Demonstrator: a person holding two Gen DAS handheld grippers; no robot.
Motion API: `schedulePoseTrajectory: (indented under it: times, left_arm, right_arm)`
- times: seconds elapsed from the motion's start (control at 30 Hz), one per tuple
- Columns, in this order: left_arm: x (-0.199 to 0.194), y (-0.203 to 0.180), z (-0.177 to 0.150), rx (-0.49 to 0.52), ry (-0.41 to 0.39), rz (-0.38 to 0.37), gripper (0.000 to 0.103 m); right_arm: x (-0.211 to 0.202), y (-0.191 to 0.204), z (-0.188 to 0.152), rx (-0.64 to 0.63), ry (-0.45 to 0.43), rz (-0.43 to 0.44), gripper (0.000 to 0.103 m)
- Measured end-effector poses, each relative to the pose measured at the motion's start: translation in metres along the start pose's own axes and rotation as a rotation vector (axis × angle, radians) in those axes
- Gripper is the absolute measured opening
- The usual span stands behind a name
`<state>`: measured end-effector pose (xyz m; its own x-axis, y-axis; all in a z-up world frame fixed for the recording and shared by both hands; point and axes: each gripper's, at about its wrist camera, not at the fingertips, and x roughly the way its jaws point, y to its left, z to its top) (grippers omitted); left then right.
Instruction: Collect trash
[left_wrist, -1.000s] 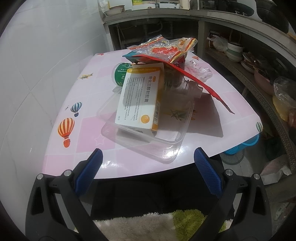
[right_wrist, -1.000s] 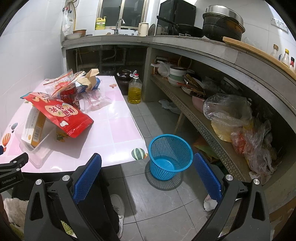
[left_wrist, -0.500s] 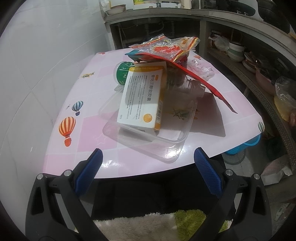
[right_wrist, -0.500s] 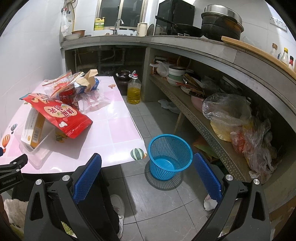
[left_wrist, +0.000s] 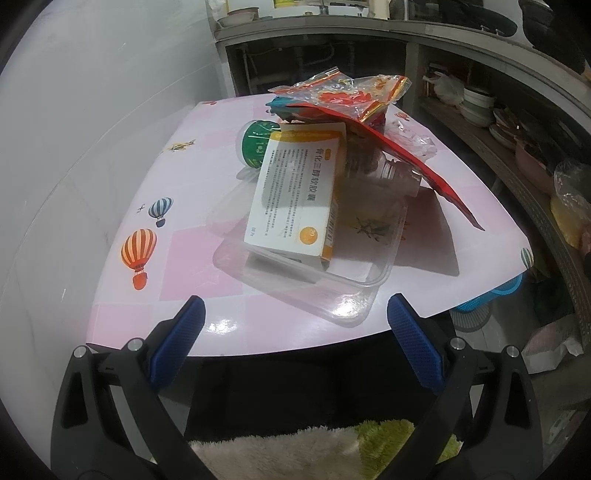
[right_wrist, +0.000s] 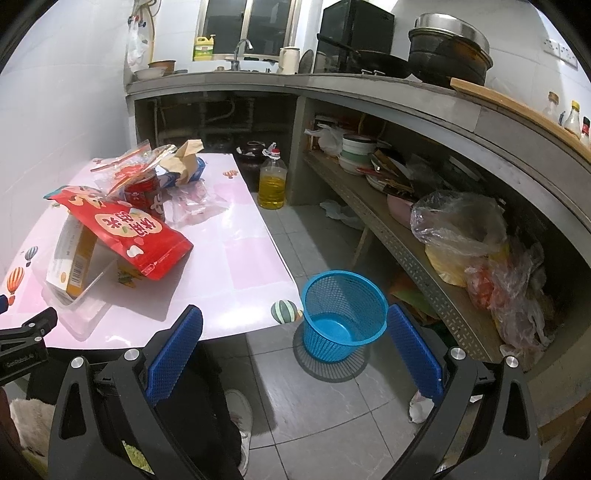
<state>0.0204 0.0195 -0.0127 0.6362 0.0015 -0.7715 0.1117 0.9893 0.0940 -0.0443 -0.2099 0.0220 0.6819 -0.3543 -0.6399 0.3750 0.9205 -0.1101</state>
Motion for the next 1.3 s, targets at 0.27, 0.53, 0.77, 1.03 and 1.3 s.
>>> schedulePoseTrajectory:
  times: [0.27,0.53,0.77,1.03,1.3]
  left_arm:
    - [0.003,0.016,0.007,-0.027,-0.02,-0.01,0.095]
    - [0.012,0.041,0.025,-0.067,-0.015,-0.038,0.095]
    - [0.02,0.06,0.051,-0.072,-0.039,-0.127,0.095]
    - [0.029,0.062,0.081,-0.075,-0.066,-0.367,0.095]
    - [0.025,0.077,0.107,-0.102,-0.115,-0.41,0.095]
  right_arm:
    - [0.015,0.01,0.015,-0.001,0.016,0.068,0.097]
    - [0.091,0.064,0.018,-0.083,0.221,0.274,0.097]
    - [0.149,0.076,0.022,-0.06,0.369,0.338,0.097]
    - [0.163,0.081,0.02,-0.105,0.362,0.285,0.097]
    - [0.166,0.076,0.02,-0.125,0.35,0.302,0.097]
